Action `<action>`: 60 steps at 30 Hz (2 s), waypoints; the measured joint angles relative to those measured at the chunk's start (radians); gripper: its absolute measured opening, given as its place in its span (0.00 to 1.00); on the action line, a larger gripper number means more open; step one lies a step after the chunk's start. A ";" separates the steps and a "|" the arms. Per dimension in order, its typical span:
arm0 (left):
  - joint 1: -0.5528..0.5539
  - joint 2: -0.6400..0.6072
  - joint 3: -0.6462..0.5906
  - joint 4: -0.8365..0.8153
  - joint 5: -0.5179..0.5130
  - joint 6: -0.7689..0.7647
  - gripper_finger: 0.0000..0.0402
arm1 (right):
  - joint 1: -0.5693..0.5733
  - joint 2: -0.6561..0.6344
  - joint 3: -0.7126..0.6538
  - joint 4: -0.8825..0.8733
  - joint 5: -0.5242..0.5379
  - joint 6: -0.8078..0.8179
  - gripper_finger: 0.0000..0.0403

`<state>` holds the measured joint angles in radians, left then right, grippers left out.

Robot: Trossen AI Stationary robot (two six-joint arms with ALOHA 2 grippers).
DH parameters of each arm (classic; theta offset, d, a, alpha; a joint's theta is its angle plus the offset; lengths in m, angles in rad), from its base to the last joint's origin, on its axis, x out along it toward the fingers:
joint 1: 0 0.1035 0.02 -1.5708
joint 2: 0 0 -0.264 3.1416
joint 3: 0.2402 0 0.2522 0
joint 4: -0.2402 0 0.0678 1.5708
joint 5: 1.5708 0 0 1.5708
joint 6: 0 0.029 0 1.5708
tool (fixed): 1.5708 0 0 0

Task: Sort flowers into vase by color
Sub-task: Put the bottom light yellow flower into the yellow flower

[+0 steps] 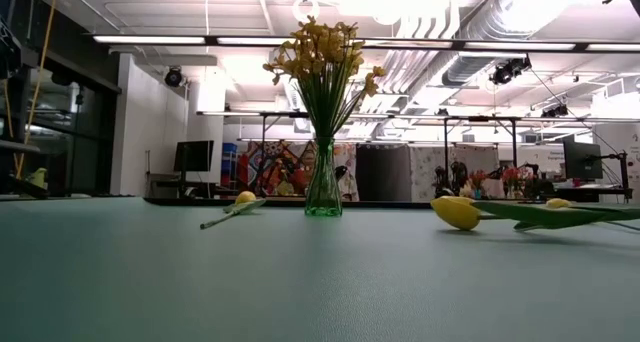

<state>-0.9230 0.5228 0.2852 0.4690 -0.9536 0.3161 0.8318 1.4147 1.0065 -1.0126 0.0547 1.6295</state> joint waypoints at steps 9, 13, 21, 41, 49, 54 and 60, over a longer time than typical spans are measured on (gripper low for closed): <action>0.000 0.000 0.000 0.000 0.000 0.000 0.34 | 0.001 0.000 0.000 -0.004 -0.075 0.031 0.98; 0.000 0.000 0.000 0.000 0.000 0.000 0.34 | 0.019 0.000 0.000 0.002 -0.055 0.071 0.93; 0.000 0.000 0.000 0.000 0.000 0.000 0.34 | 0.027 -0.001 -0.030 0.008 -0.003 0.064 0.90; 0.000 0.000 0.000 0.000 0.000 0.000 0.34 | 0.018 0.000 -0.237 0.254 -0.094 0.028 0.90; 0.000 0.000 0.000 0.000 0.000 0.000 0.34 | 0.018 0.000 -0.319 0.390 -0.098 0.030 0.88; 0.000 0.000 0.000 0.000 0.000 0.000 0.34 | 0.018 0.000 -0.333 0.397 -0.100 0.030 0.75; 0.000 0.000 0.000 0.000 0.000 0.000 0.34 | 0.018 -0.002 -0.333 0.395 -0.107 0.030 0.66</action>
<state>-0.9231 0.5228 0.2852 0.4690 -0.9535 0.3163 0.8494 1.4132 0.6731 -0.6178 -0.0525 1.6596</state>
